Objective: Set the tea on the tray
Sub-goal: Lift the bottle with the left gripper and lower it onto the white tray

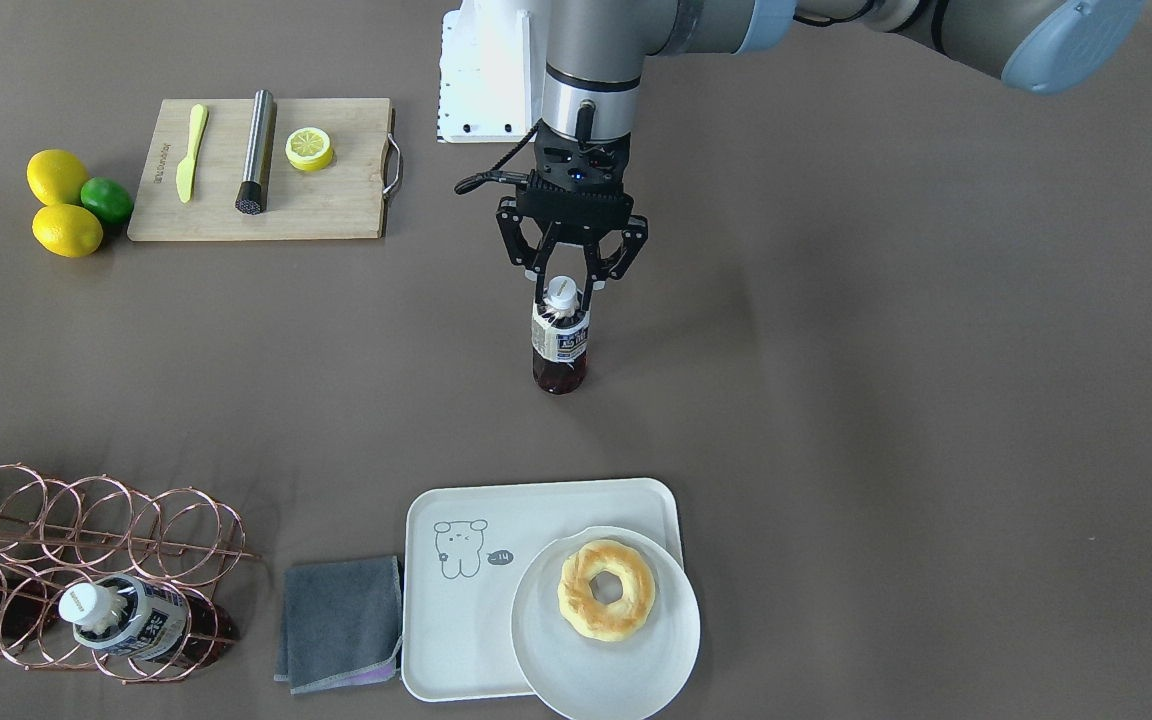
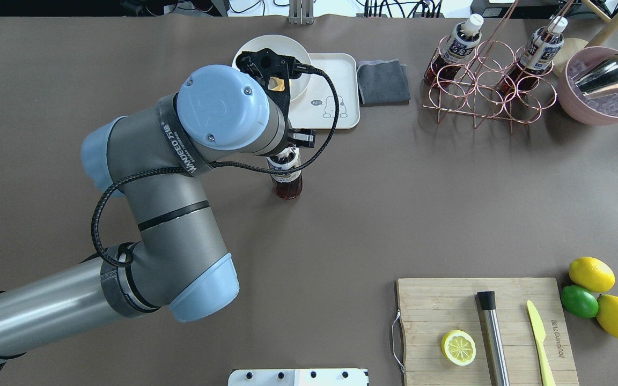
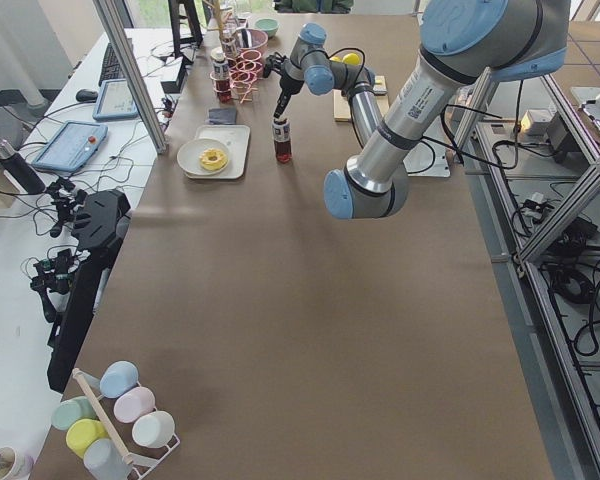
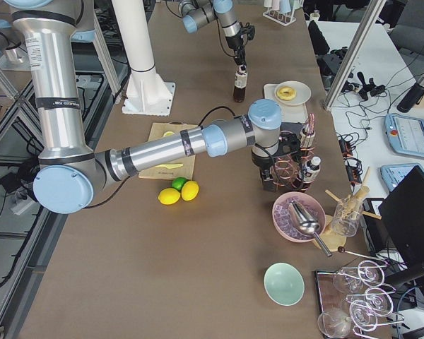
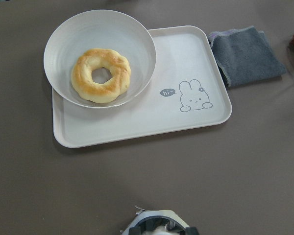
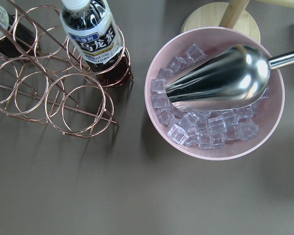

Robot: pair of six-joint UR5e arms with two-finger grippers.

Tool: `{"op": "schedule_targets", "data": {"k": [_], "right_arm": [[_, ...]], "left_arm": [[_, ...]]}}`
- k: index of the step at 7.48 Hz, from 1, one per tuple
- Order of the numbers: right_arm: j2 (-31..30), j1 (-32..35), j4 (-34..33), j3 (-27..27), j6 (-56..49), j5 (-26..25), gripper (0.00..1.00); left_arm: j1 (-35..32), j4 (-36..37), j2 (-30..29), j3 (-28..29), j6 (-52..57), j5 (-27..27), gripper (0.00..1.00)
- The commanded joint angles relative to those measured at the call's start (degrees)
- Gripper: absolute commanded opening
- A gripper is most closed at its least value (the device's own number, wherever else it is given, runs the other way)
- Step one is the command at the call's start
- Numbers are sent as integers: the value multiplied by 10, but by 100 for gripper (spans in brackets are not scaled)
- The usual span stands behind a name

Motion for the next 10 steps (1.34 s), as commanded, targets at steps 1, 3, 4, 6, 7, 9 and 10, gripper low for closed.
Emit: {"op": "schedule_targets", "data": {"k": [1, 3, 4, 6, 7, 9, 10], "right_arm": [[2, 0, 0, 0, 0, 0, 99], [2, 1, -2, -1, 0, 1, 99], [1, 4, -5, -1, 0, 1, 99], [-4, 6, -4, 1, 0, 2, 99], [-4, 6, -4, 0, 0, 2, 99], [-4, 6, -4, 0, 0, 1, 99], [-4, 6, -4, 0, 1, 1, 99]], "left_arm": [[-31, 42, -51, 0, -4, -20, 0], [-72, 60, -124, 67, -4, -35, 0], [-84, 58, -194, 153, -4, -35, 0], [-112, -22, -267, 312, -6, -34, 0], [-128, -94, -293, 396, -5, -34, 0], [-132, -176, -334, 516, -6, -28, 0], [-132, -207, -352, 567, -6, -15, 0]]}}
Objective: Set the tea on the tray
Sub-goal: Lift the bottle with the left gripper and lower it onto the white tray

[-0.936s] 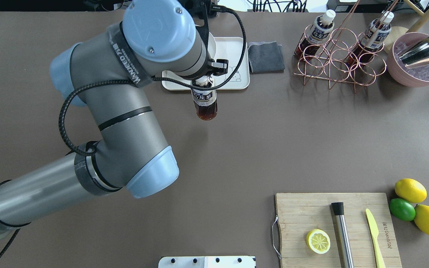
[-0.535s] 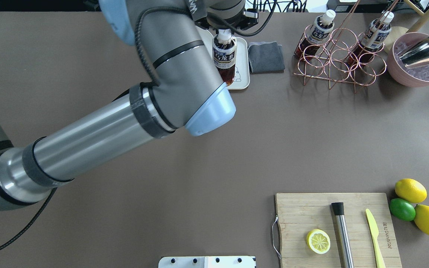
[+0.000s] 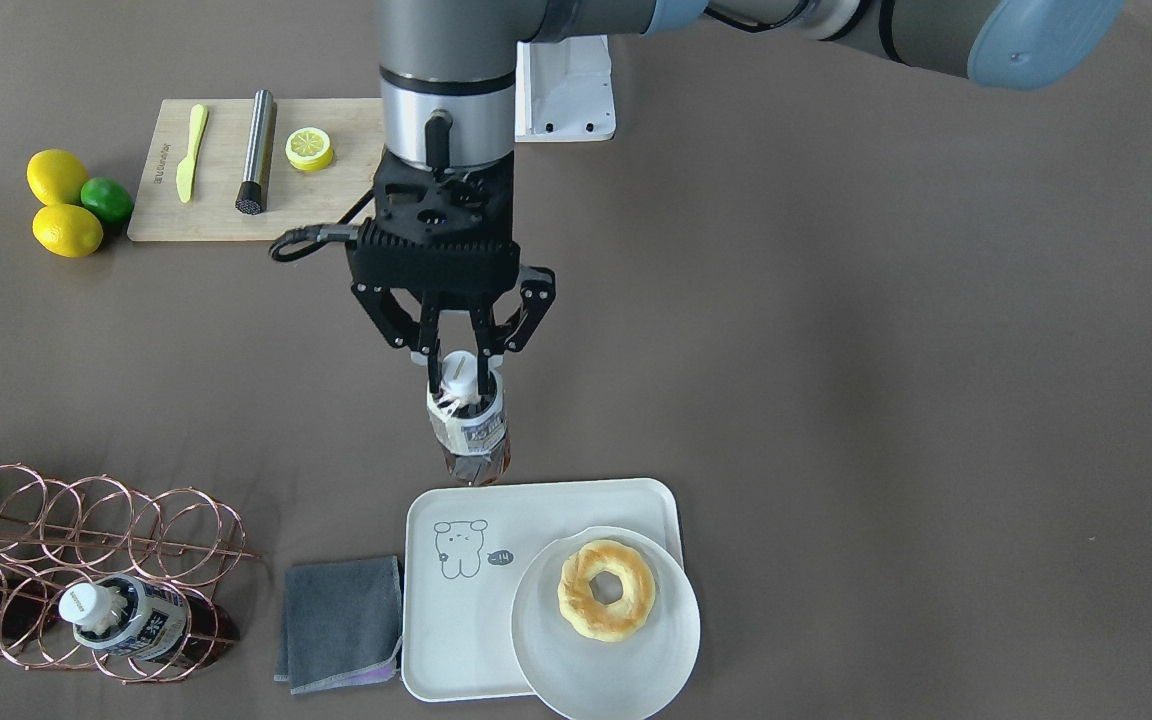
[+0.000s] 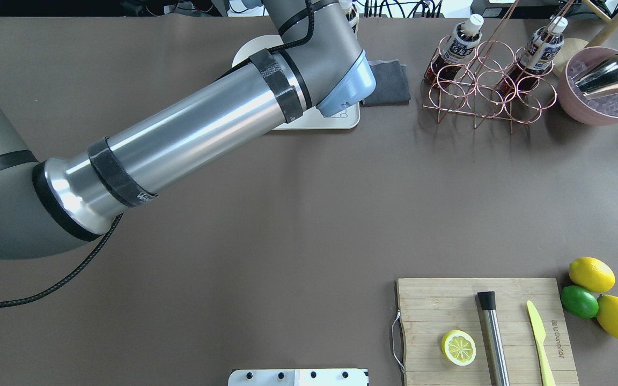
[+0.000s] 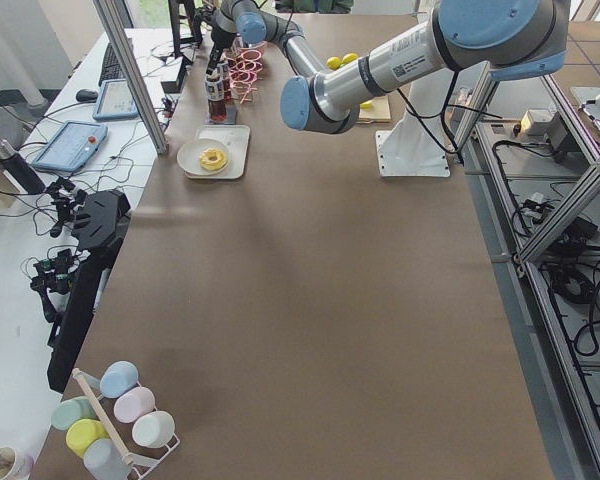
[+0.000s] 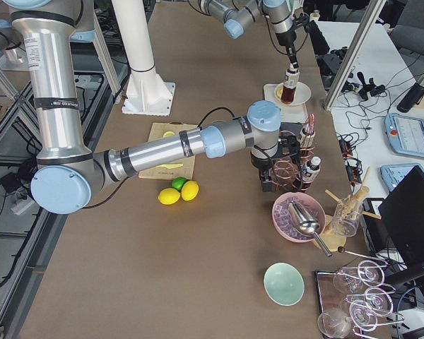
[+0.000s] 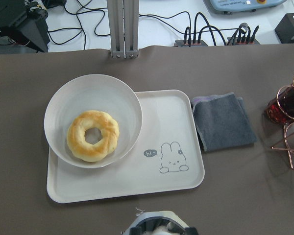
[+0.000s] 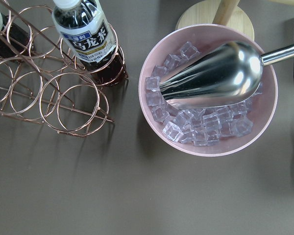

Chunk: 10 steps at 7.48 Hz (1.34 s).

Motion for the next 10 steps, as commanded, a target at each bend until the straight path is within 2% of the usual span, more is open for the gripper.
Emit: {"op": "schedule_targets", "data": {"k": [1, 4, 10], "right_arm": [[0, 0, -1, -1, 0, 0, 99], [-2, 0, 0, -2, 1, 0, 99], [-3, 0, 0, -2, 1, 0, 99]], "left_arm": [[-1, -67, -36, 108, 0, 18, 0], [25, -66, -35, 130, 2, 45, 0], [33, -67, -33, 129, 16, 42, 0]]}}
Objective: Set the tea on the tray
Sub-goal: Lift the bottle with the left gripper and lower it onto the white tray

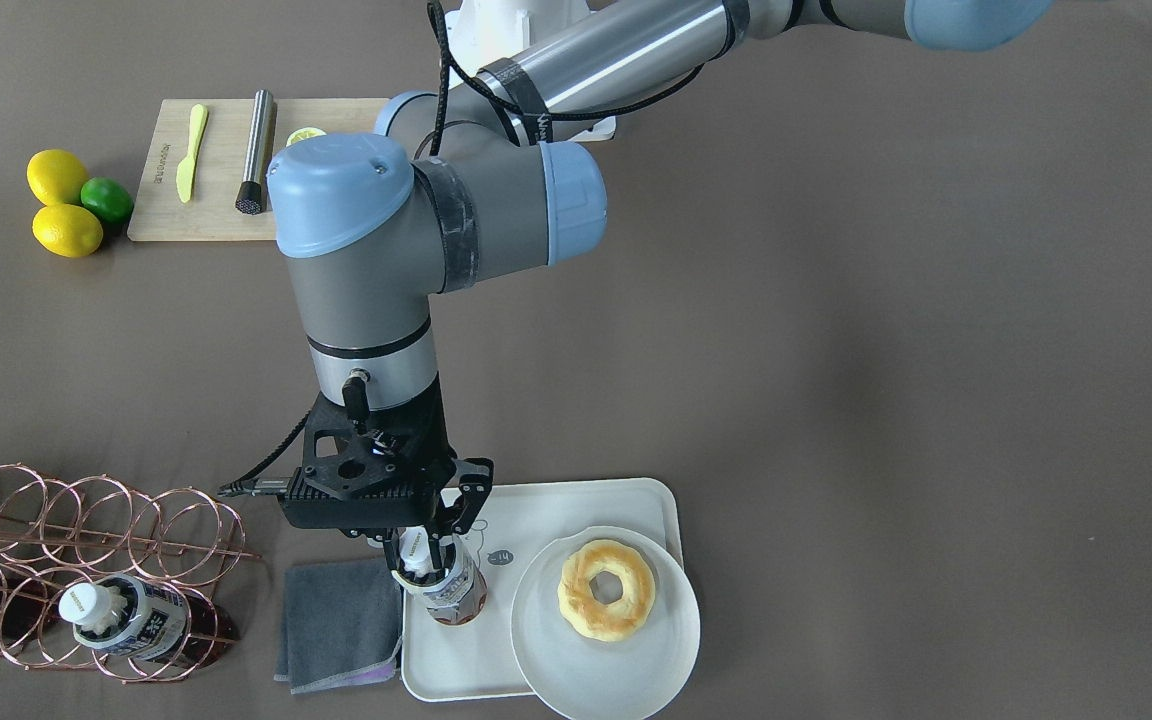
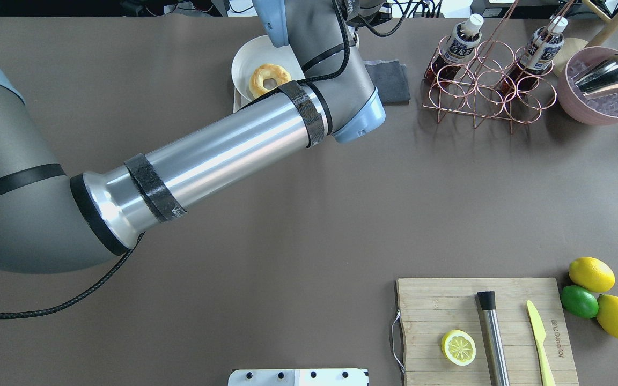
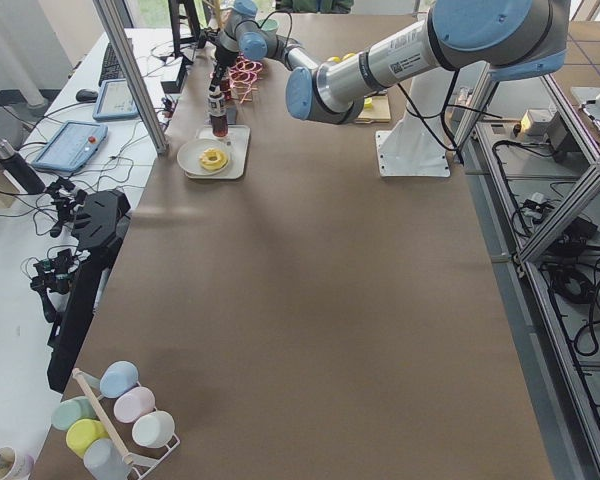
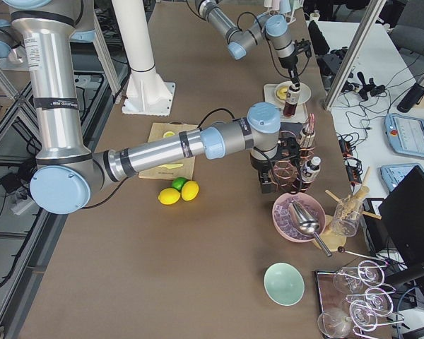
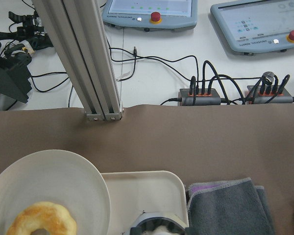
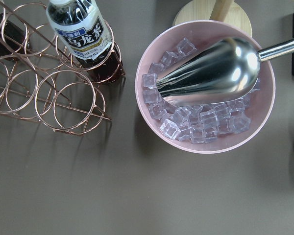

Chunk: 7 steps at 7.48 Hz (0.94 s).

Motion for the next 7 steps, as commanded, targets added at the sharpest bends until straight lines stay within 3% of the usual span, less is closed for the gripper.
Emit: {"op": "schedule_targets", "data": {"k": [1, 2, 5, 7], "right_arm": [[0, 0, 1, 0, 0, 0, 99], [1, 0, 1, 0, 0, 0, 99], [0, 0, 0, 1, 0, 1, 99], [0, 0, -1, 0, -1, 0, 99]], "left_arm": [[-1, 0, 1, -1, 38, -5, 48], [-1, 0, 2, -3, 66, -7, 98], [-26, 0, 1, -24, 66, -58, 99], [-46, 52, 25, -104, 72, -97, 99]]}}
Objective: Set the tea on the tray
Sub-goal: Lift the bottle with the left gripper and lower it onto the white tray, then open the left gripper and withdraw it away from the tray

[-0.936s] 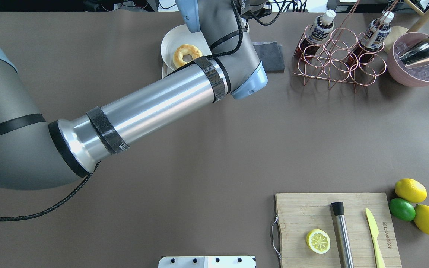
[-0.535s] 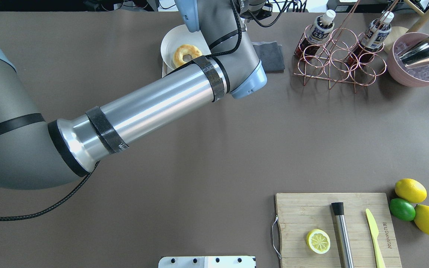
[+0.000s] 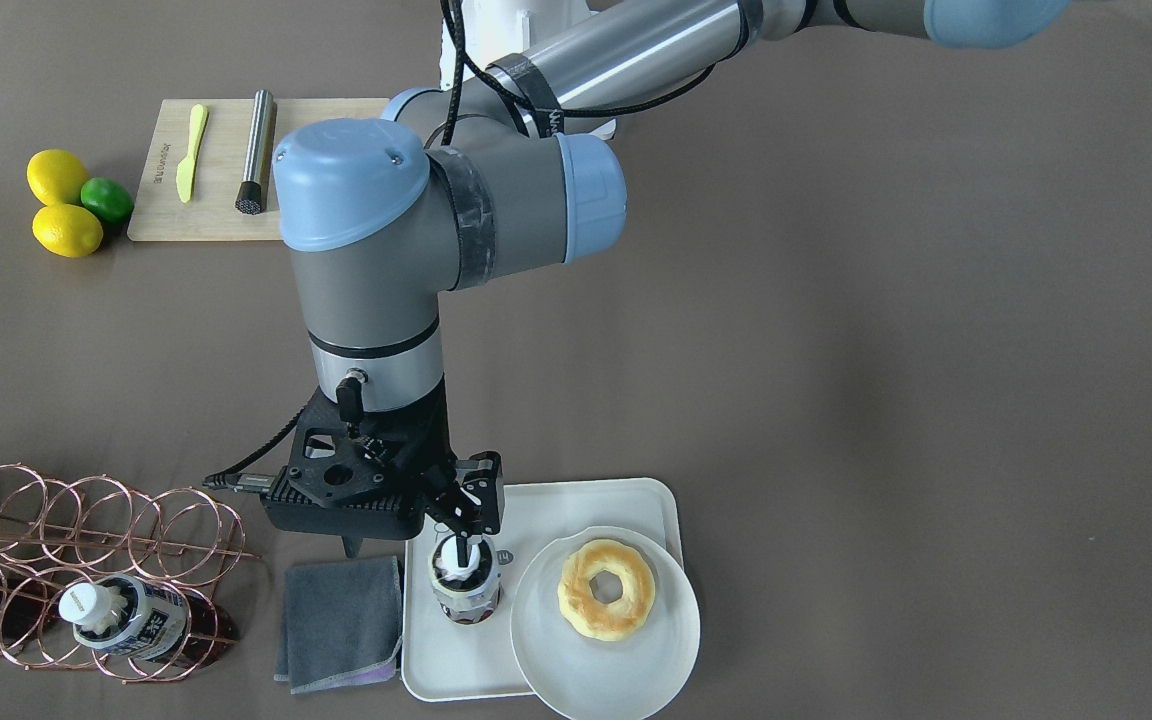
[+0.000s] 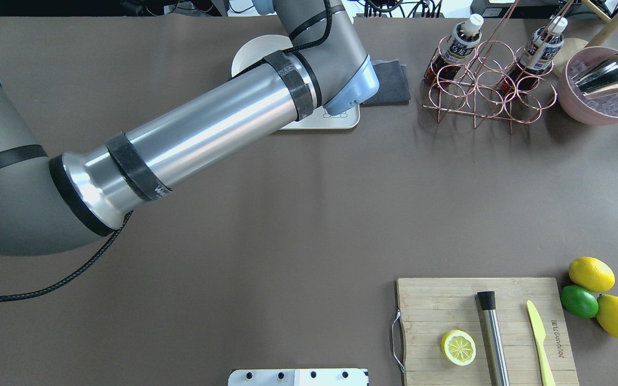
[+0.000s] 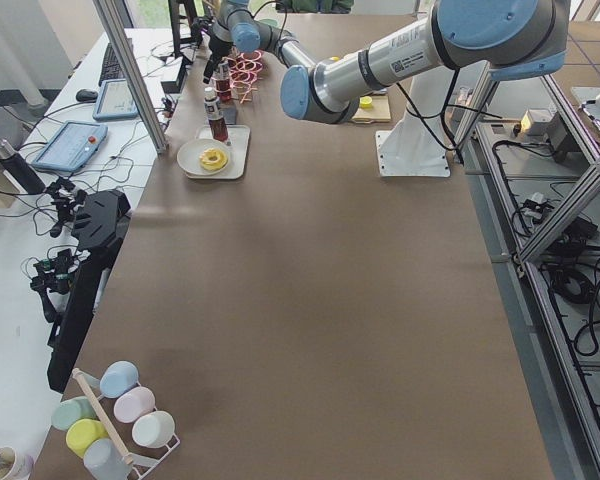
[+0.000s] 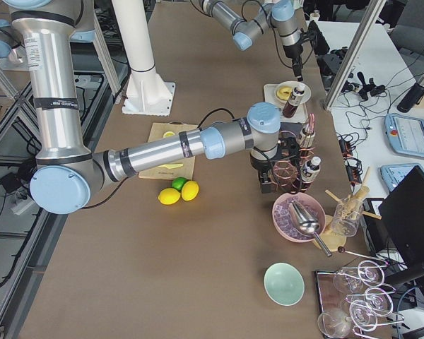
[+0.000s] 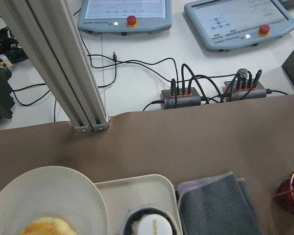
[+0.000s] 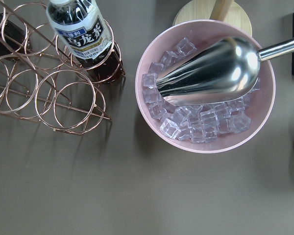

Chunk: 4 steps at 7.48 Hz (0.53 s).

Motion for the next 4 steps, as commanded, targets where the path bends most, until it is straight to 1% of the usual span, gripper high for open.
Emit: {"op": "schedule_targets", "data": {"k": [1, 2, 3, 4], "right_arm": [[-1, 1, -3, -1, -2, 0, 99], [-4, 7, -3, -5, -2, -1, 99], [-16, 17, -3, -6, -3, 0, 99], [-36, 27, -4, -4, -15, -7, 100]], "left_arm": [[-27, 96, 62, -148, 7, -55, 99], [-40, 129, 123, -237, 7, -85, 99], [-65, 155, 182, -302, 23, -134, 99], [-96, 188, 265, -387, 103, -158, 99]]}}
